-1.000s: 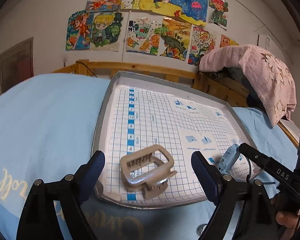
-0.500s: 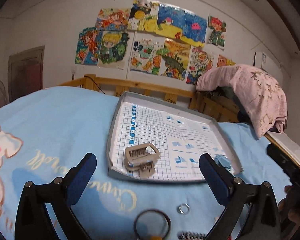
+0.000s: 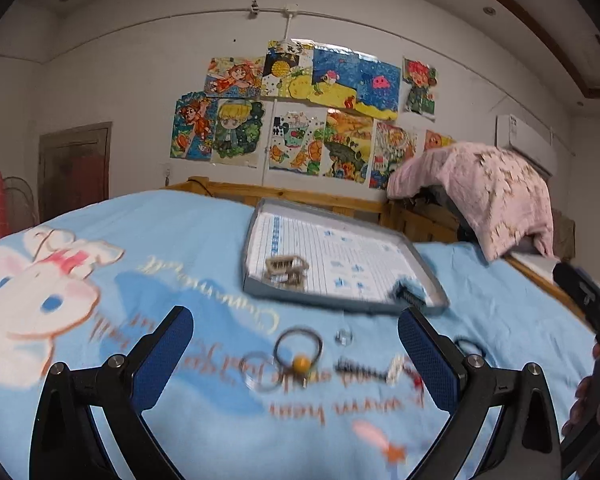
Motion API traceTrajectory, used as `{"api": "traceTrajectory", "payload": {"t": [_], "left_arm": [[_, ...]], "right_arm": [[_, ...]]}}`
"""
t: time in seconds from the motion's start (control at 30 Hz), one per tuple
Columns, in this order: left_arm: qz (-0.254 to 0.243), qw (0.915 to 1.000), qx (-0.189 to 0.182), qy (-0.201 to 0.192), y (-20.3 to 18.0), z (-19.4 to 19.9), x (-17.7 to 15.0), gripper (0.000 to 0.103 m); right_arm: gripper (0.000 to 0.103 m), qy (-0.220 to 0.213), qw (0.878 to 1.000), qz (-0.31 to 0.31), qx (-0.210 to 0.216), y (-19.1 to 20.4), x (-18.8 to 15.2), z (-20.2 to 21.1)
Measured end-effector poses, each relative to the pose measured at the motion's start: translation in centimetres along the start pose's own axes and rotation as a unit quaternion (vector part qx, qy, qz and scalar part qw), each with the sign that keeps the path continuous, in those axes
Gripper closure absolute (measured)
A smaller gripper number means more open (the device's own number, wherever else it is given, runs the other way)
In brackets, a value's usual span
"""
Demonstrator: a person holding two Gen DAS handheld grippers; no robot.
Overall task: Organize jewelry
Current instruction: 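Withdraw both tools from the tray back toward the remaining jewelry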
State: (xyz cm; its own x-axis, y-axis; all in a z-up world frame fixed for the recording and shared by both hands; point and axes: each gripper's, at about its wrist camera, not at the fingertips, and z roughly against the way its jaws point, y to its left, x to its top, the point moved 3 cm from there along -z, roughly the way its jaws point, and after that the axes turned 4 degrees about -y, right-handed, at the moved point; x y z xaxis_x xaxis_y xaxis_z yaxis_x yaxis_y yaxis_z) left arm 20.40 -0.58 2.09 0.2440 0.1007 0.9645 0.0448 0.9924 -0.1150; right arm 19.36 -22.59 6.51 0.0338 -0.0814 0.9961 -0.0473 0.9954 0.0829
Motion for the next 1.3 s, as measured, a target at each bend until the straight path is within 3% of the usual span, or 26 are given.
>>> {"api": "traceTrajectory", "payload": {"t": [0.27,0.47,0.77,1.1,1.3], "left_arm": [[-0.03,0.9995,0.009,0.003,-0.1,4.5,-2.3,0.0],[-0.022,0.9994,0.015,0.02,0.6,5.4,-3.8,0.0],[-0.003,0.9982,0.025,0.055,1.7,4.4,-5.3,0.0],[-0.021,0.996,0.019,0.084,1.6,2.6,-4.8,0.0],[-0.02,0.9935,-0.006,0.112,2.7,-0.5,-3.7,0.0]], "right_arm": [[0.002,0.002,1.0,-0.007,-0.013,0.7,-1.7,5.4],[0.002,0.04,0.999,-0.01,-0.021,0.3,-4.8,7.0],[0.002,0.103,0.994,-0.008,-0.023,-0.2,-8.0,5.2],[0.002,0.098,0.995,-0.01,-0.007,0.5,-7.4,4.8],[0.002,0.099,0.995,-0.01,0.008,0.2,-6.4,2.4]]}}
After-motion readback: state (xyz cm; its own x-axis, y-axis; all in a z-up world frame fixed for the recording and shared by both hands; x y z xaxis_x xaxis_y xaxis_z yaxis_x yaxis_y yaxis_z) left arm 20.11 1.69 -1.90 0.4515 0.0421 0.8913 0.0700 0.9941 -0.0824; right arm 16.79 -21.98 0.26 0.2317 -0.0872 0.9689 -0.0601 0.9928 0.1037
